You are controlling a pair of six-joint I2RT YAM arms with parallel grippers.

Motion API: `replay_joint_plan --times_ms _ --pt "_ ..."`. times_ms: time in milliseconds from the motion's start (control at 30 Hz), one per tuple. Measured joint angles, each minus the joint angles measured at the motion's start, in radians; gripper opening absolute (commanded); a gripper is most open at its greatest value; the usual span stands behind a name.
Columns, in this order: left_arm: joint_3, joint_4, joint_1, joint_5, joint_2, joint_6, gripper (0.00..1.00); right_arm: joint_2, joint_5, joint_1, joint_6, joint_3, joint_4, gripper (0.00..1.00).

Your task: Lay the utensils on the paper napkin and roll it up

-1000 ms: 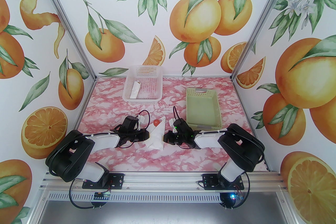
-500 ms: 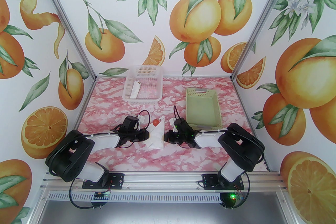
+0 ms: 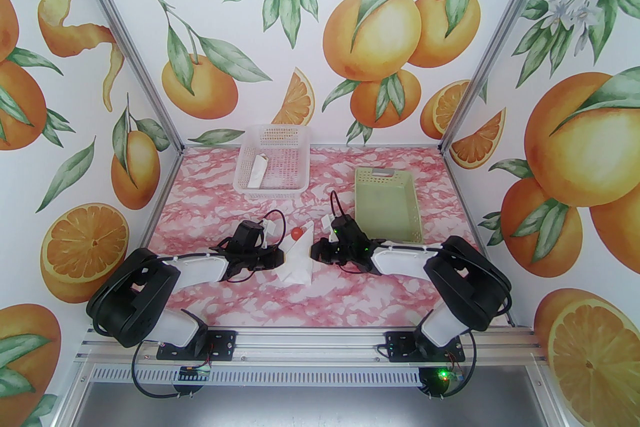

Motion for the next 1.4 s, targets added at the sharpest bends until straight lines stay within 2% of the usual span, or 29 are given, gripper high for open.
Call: replay_joint_plan --times_ms 467,833,1133,1400 --pt "0.0 -0.006 -0.003 -0.002 -0.004 0.0 0.02 0.074 -0.011 -0.005 -0.018 0.011 -0.002 0.0" --pt "0.0 -0.027 -0.003 -0.013 -0.017 0.0 0.02 0.072 -0.011 -0.036 -0.071 0.011 -0.055 0.0" --pt "0.0 -0.034 -0.003 -0.017 -0.021 0.0 0.02 -0.003 -0.003 -0.054 -0.093 0.013 -0.121 0.0" --pt "0.0 -0.034 -0.003 -0.016 -0.021 0.0 0.02 0.036 -0.011 -0.054 -0.09 0.056 -0.102 0.0"
